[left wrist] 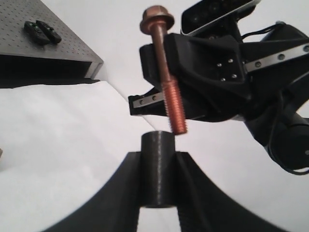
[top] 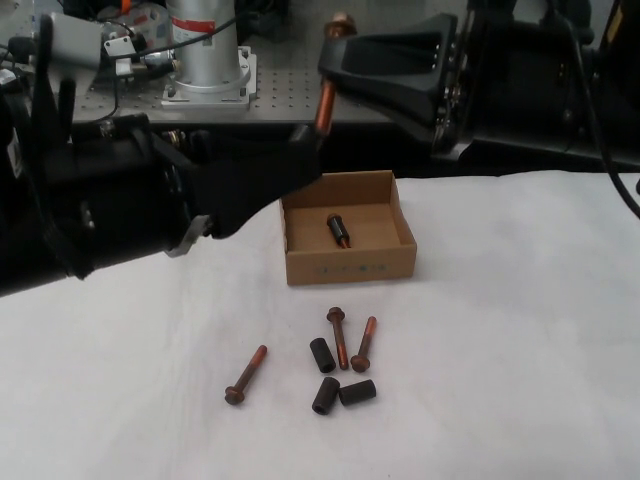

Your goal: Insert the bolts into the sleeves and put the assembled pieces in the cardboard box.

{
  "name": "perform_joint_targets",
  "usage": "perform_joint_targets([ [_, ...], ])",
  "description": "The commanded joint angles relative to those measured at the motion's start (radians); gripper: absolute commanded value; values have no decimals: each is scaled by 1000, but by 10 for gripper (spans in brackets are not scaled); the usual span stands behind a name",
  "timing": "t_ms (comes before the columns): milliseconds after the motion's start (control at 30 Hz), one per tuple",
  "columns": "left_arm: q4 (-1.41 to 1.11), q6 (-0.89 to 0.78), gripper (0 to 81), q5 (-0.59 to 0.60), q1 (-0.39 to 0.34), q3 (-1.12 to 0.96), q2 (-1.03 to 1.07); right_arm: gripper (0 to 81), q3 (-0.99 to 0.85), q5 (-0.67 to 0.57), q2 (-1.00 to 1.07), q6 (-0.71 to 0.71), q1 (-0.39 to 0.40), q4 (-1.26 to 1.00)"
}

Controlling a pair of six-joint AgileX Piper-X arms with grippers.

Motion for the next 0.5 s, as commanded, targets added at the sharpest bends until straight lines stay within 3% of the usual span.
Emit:
perform_joint_targets([
  [0,-29,-11,6,56,3,-5,-4,25,-4,-2,-3,-15,-8,-14],
  [467,-38,-11,6,48,3,-5,-4,25,-4,-26,-1,-15,-7,1],
])
